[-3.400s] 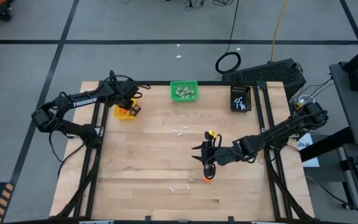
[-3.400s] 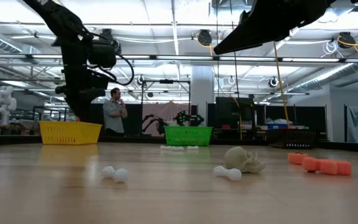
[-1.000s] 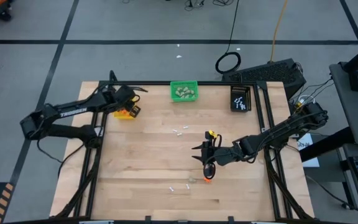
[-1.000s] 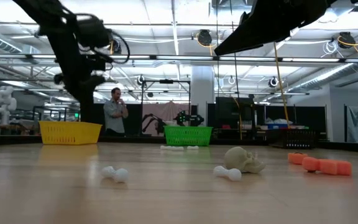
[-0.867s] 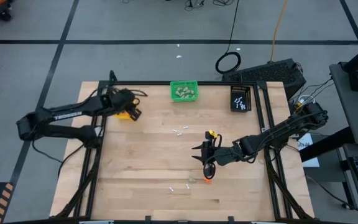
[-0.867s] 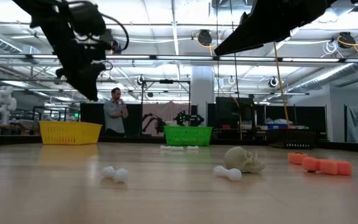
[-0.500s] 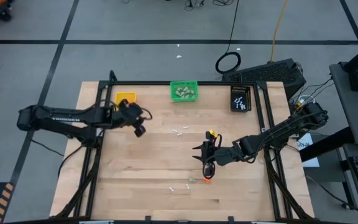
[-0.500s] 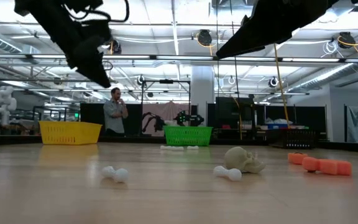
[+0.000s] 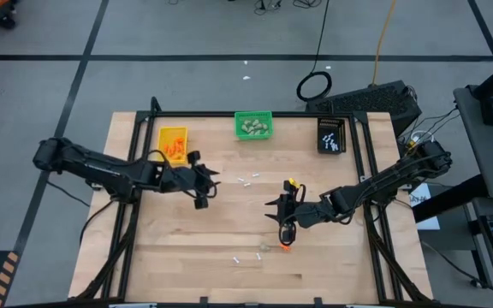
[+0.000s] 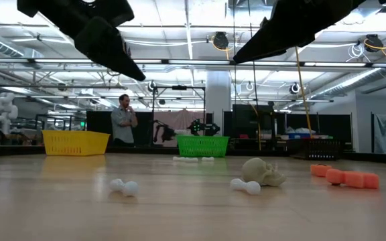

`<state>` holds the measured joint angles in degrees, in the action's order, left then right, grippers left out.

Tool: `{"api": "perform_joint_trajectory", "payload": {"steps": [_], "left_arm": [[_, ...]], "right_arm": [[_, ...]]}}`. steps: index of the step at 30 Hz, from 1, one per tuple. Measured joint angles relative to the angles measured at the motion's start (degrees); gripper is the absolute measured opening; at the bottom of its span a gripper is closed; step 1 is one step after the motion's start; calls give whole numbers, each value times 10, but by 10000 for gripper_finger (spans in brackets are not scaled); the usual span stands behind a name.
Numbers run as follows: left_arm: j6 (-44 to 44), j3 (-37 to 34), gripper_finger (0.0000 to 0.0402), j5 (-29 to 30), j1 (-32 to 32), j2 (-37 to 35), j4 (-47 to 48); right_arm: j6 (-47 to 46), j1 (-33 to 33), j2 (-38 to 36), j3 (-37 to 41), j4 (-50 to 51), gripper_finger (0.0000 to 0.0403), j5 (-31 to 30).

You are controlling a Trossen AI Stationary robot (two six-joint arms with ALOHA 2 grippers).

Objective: Sort Halloween decoration
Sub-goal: Put the white bone toy into the black bin

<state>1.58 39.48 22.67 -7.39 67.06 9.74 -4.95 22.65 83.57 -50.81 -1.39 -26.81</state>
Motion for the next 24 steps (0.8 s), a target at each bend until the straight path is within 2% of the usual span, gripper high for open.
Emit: {"api": "perform_joint_trajectory", "payload": {"steps": [4,9,17,24], "left_arm": [[-14,0,132,-27,-3,37,-36],[-33,0,132,-40,-3,81,-66],[-46,0,132,-43,-6,121,-95],[-92,0,132,-45,-7,123,-98]], "right_arm": [[-18,-1,0,0,0,132,-8],[-43,-3,8,0,3,132,-52],[-47,-25,39,0,5,132,-30],[-65,-44,43,0,4,132,-30]]}}
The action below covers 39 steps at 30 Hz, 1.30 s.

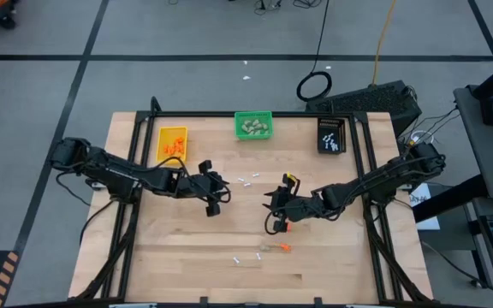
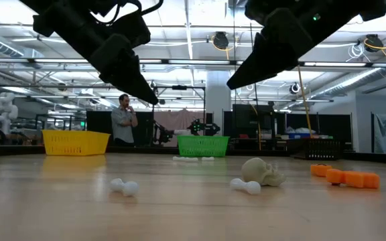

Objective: Sort Halloween decoration
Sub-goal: Put the white bone toy into the black bin

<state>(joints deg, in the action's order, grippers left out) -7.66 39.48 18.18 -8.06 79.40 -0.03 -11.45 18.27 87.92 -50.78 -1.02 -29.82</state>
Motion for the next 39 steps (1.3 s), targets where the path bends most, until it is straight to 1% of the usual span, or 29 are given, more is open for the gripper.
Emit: {"api": "perform_joint_trajectory", "payload": {"steps": [5,13,17,24,28,35,39], "left_arm": [[-10,0,132,15,-5,0,0],[-10,0,132,42,-7,0,1],[-10,0,132,62,-7,0,4],[-10,0,132,63,-7,0,10],[-5,0,132,63,-5,0,9],[-5,0,132,63,-5,0,9],[-6,0,132,63,-5,0,9]], "right_arm": [[-14,-11,4,0,0,132,1],[-5,-28,32,0,-10,132,5],[0,-50,45,0,-25,132,32],[21,-93,54,0,-52,132,75],[42,-126,54,0,-51,132,77],[106,-186,58,0,-51,132,179],[143,-206,62,0,-54,132,213]]}}
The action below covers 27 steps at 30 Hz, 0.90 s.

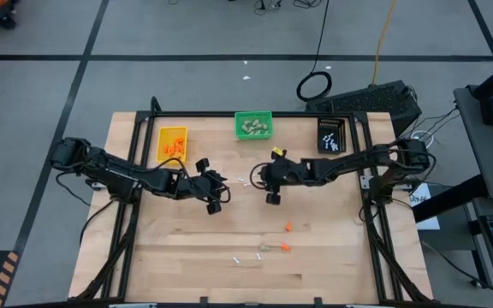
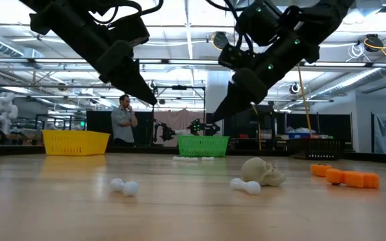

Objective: Sort Halloween decoration
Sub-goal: Put the white bone toy into the black bin

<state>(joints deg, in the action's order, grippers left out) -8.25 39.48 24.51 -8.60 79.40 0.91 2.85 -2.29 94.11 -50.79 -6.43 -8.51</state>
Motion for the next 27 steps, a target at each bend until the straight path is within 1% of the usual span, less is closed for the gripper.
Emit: {"api": "perform_joint_trajectory", "payload": {"steps": [2,4,6,8,10,13,17,22,27], "left_arm": [[0,0,132,0,0,0,-1],[-3,0,132,0,0,0,-2],[-3,0,132,0,0,0,-2],[-3,0,132,0,0,0,-4],[-3,0,132,0,0,0,-4],[-3,0,132,0,0,0,-4],[-3,0,132,0,0,0,-4],[-21,0,132,0,-2,0,25],[-68,0,132,-1,-5,0,97]], "right_arm": [[32,-7,3,0,1,132,14],[52,-13,7,0,-3,132,14],[58,-22,7,0,-7,132,16],[62,-32,7,-4,1,132,38],[64,-41,8,-21,31,132,58],[77,-49,8,-63,107,132,59],[106,-51,20,-118,162,132,58],[123,-58,73,-179,225,132,59],[133,-72,136,-225,257,132,59]]}}
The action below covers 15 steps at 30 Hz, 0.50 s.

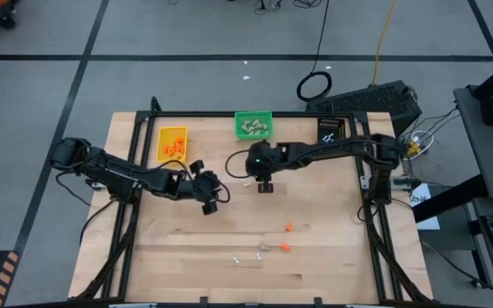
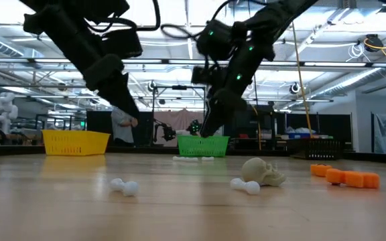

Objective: Sort Halloween decoration
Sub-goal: Put the white bone toy into the black bin

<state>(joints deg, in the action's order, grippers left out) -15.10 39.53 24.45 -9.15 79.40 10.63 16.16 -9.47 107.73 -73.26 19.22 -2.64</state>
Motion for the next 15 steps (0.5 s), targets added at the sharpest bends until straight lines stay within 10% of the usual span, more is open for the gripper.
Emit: {"api": "perform_joint_trajectory", "payload": {"steps": [15], "left_arm": [[-7,0,132,-30,-52,0,17]], "right_arm": [[26,-18,45,-23,47,132,41]]}}
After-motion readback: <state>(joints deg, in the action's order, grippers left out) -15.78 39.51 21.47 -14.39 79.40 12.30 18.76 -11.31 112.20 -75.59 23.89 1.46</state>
